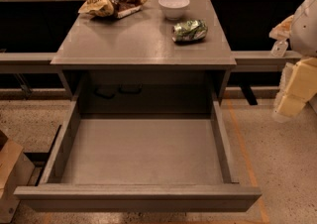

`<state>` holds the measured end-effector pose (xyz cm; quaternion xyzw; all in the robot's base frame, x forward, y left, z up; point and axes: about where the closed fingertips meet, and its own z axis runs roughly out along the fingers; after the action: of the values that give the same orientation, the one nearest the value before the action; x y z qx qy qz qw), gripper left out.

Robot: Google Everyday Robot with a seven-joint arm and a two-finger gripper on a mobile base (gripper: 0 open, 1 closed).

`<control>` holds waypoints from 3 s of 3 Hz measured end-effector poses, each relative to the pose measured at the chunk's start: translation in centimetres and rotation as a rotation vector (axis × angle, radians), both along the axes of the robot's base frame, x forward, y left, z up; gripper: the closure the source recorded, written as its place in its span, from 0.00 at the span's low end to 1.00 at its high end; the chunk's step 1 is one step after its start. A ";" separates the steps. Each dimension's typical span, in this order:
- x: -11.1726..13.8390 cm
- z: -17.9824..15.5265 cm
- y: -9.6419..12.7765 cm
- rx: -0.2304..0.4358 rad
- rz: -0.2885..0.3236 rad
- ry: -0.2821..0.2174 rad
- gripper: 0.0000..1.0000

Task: Place green can into top drawer

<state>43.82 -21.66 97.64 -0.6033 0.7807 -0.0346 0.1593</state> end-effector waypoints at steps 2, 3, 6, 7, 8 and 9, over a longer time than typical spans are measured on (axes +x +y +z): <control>2.4 -0.3 1.5 0.007 0.023 -0.031 0.00; 6.0 -0.6 3.7 0.017 0.055 -0.064 0.00; 11.4 -0.8 7.3 0.079 0.061 -0.101 0.00; 14.4 -1.5 8.7 0.187 0.037 -0.139 0.00; 19.3 -1.6 10.9 0.287 0.036 -0.210 0.00; 24.0 -1.8 12.0 0.374 0.008 -0.277 0.00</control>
Offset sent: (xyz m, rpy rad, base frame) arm 0.0568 0.0335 -0.0125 0.0182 -0.0530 0.0530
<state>67.80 -9.67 95.82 -0.5558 0.7419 0.0286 0.3741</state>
